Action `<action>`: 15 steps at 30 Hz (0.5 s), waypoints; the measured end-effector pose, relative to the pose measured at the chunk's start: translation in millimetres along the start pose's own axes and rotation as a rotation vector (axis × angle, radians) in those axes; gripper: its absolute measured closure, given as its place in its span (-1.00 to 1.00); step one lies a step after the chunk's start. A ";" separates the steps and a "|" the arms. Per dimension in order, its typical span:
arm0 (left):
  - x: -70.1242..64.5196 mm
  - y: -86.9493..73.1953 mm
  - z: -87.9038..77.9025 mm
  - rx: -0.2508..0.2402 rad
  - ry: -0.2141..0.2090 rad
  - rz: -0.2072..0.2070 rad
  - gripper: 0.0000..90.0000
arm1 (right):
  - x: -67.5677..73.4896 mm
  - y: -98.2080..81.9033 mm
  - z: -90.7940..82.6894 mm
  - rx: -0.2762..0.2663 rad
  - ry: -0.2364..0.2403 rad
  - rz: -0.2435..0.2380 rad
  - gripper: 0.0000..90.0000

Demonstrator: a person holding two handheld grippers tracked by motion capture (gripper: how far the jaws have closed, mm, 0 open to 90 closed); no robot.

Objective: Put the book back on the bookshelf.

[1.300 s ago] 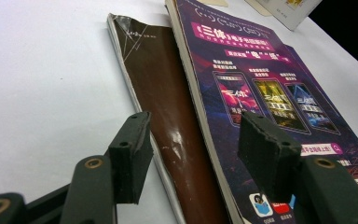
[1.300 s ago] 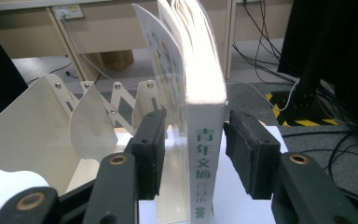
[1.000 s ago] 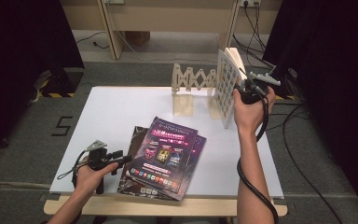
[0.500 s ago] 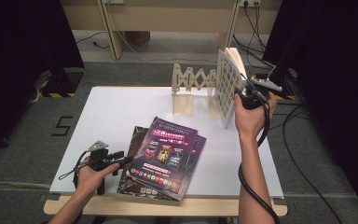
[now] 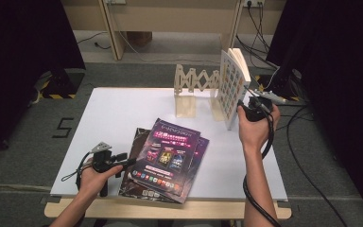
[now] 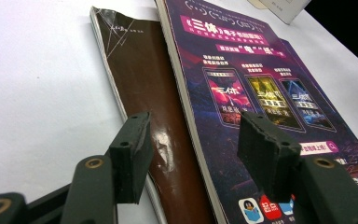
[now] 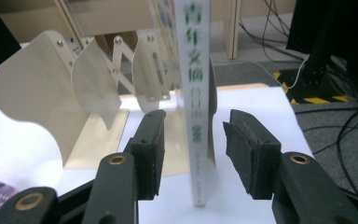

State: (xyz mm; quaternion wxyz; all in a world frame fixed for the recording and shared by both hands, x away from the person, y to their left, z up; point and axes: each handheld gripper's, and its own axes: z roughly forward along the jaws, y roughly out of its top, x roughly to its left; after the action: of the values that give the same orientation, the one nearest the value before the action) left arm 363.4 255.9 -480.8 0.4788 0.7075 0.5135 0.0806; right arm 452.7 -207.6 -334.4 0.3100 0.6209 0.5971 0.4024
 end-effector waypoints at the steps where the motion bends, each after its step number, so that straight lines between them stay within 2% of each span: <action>1: -0.3 0.2 0.3 0.002 0.000 -0.001 -0.03 | 0.1 -1.6 0.0 0.004 0.004 0.002 0.26; 9: -1.6 4.6 3.8 0.004 -0.003 -0.006 -0.03 | 0.1 -18.0 -0.5 0.040 0.026 0.014 0.28; 15: -2.2 10.1 13.9 0.023 0.002 -0.010 -0.01 | 5.0 -31.2 2.5 0.071 0.052 0.013 0.28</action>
State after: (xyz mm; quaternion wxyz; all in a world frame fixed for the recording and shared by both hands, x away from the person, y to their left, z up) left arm 377.4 245.8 -479.7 0.4705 0.7102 0.5185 0.0729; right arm 439.4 -199.5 -361.9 0.2695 0.6247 0.6148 0.3989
